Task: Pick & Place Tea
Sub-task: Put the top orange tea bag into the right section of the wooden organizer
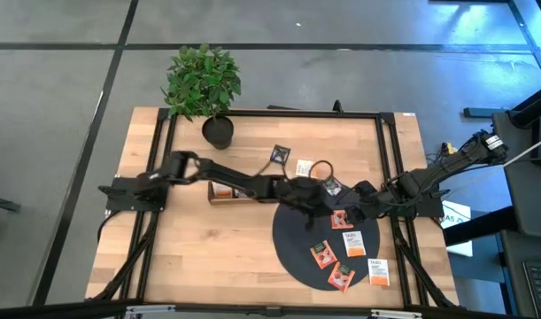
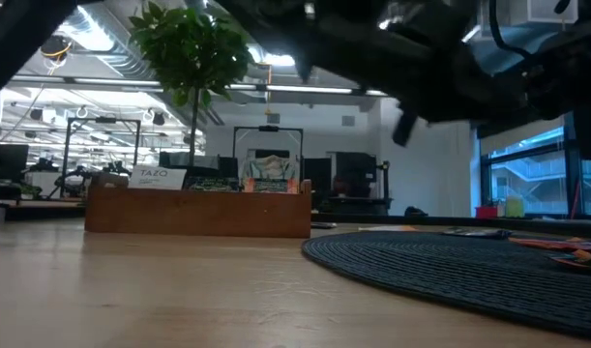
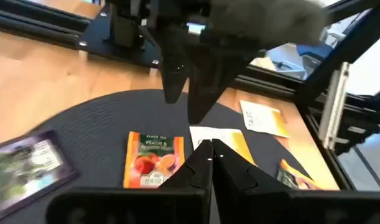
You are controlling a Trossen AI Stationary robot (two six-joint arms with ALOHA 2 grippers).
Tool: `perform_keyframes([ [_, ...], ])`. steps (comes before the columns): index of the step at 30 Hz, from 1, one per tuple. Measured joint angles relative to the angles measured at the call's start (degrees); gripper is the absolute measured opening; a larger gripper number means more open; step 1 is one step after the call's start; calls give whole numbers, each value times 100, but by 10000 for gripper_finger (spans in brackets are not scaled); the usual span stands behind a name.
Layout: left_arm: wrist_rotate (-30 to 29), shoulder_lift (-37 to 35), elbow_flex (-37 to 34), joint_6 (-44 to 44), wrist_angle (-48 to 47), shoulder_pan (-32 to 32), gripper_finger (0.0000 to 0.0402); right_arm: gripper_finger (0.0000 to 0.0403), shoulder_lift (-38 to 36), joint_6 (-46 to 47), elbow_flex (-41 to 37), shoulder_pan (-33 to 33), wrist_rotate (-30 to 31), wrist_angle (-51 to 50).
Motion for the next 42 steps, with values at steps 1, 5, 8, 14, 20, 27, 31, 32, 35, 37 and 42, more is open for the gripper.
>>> perform_keyframes([
  [1,-2,168,166,-43,6,0,1,225,0,-3,0,0,-53,4],
  [5,-90,690,661,-71,-98,-2,1,225,0,-2,0,2,-90,9],
  [8,-269,879,813,-71,-309,3,2,225,0,-2,0,2,-87,9],
  [14,-375,1179,830,-240,-331,20,1,225,0,0,0,0,114,0],
  [20,-357,1368,830,-364,-322,15,1,225,27,280,0,1,221,2],
  [27,-466,1369,830,-361,-282,70,1,225,437,827,0,2,220,121],
  [31,-456,1420,830,-355,-160,85,2,225,790,949,-2,2,213,132],
  [32,-397,1438,830,-355,-163,85,1,225,863,999,-2,0,191,176],
  [35,-338,1484,831,-295,-100,84,2,225,1046,1012,-2,2,173,388],
  [37,-282,1506,830,-168,-176,81,2,225,1145,1049,-2,2,173,530],
  [42,-204,1516,832,-47,-435,83,2,225,1284,1195,-2,4,171,598],
])
